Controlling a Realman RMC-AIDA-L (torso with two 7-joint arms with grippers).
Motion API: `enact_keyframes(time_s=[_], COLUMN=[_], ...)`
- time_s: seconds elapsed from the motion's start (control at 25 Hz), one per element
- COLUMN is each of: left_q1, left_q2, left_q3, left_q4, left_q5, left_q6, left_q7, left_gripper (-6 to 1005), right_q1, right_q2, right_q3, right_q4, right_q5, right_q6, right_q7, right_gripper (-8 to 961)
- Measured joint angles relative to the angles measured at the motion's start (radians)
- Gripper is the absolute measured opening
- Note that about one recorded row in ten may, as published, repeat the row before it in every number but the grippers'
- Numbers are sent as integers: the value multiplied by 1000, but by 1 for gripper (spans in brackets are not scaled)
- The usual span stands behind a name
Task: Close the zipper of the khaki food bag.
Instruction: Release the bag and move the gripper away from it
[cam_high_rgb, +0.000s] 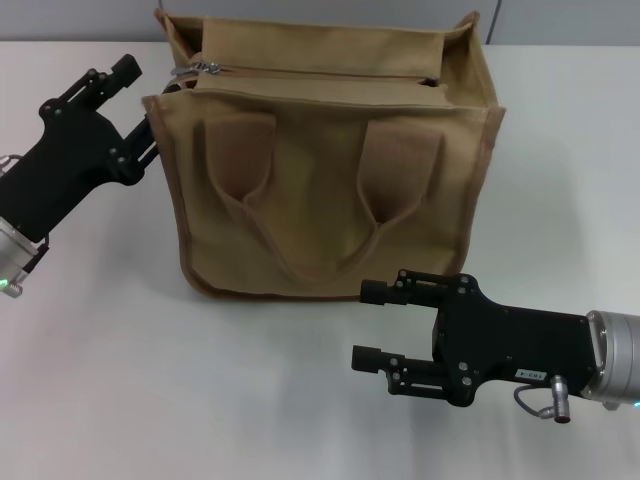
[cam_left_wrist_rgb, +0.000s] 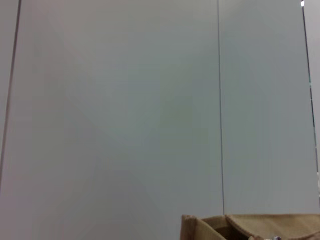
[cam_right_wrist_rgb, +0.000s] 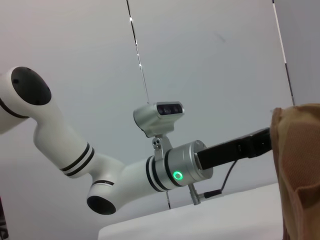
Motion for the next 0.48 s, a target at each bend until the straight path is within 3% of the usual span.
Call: enact_keyframes(time_s=[0.2,0.48], left_q1=[-4,-9], left_q2=[0,-2], left_q3=[-3,-5], left_q4=[-1,-2], left_q5=[0,-1], left_q6=[-5,6], left_q7=[-1,-4], left_gripper=[603,326], right_q1=[-3,-4], right_q2=[0,1], right_q3=[0,0], right_q4=[2,16], right_q5=[9,29], right_q6=[-2,-17], right_q7=[0,-18], right_gripper=[672,672])
